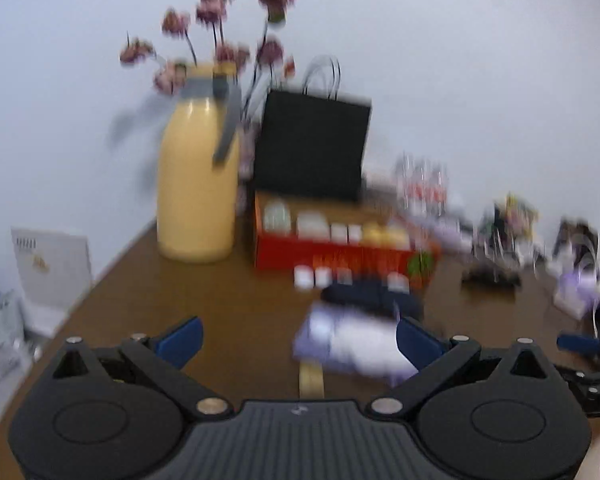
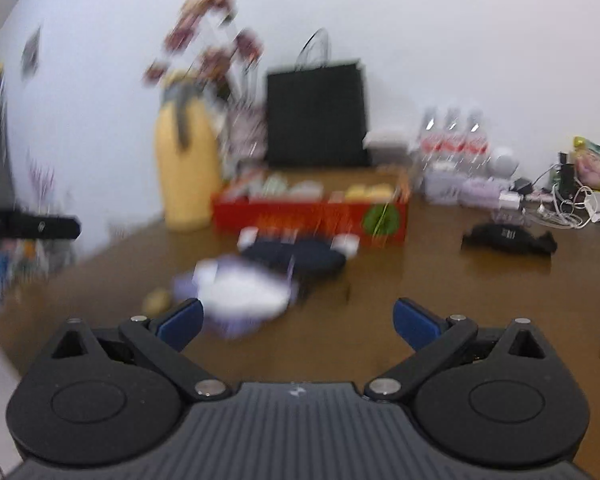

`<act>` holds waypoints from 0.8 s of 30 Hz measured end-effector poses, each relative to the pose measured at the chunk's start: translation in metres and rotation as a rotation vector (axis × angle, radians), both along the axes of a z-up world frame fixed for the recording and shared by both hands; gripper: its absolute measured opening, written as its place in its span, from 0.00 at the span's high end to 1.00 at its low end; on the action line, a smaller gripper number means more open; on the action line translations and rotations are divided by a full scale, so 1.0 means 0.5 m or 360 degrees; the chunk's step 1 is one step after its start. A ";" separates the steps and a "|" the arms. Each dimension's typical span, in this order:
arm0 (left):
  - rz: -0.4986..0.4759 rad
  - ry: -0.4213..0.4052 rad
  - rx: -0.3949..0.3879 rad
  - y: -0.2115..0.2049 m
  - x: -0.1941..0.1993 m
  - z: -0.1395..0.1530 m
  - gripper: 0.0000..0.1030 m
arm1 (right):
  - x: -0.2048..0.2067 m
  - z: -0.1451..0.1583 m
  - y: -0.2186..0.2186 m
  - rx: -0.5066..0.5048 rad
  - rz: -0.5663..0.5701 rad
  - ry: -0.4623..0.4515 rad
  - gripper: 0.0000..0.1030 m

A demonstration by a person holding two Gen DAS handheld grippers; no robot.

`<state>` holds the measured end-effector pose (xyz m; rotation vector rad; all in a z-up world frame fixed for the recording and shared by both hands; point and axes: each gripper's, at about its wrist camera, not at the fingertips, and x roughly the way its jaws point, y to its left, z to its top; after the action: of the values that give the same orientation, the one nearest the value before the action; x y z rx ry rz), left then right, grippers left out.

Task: Organize objects
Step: 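Withdraw both tools from the box toward the purple cloth, then grasp the small wooden block with the left gripper while the right gripper grasps a white cap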

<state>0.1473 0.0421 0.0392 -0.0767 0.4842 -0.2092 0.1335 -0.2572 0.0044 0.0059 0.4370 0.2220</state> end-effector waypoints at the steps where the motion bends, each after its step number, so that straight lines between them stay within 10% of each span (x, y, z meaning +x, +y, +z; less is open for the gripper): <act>1: -0.0020 0.0043 0.0034 -0.006 -0.011 -0.014 0.00 | -0.014 -0.007 0.008 -0.0043 0.0003 0.0019 0.00; 17: 0.0034 0.0150 0.0140 -0.011 0.014 -0.071 0.00 | -0.001 -0.008 0.100 -0.0281 0.0052 -0.0035 0.04; 20: 0.0045 0.0184 0.0143 -0.022 0.044 -0.086 0.02 | 0.031 -0.012 0.090 -0.0196 -0.0004 0.0021 0.35; 24: -0.0056 0.0234 0.0090 -0.046 0.092 -0.108 0.13 | 0.083 -0.015 0.086 -0.0096 -0.0012 0.0092 0.48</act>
<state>0.1933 0.0192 -0.0147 -0.0282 0.6382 -0.2253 0.1751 -0.2142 -0.0030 -0.0452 0.5008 0.2013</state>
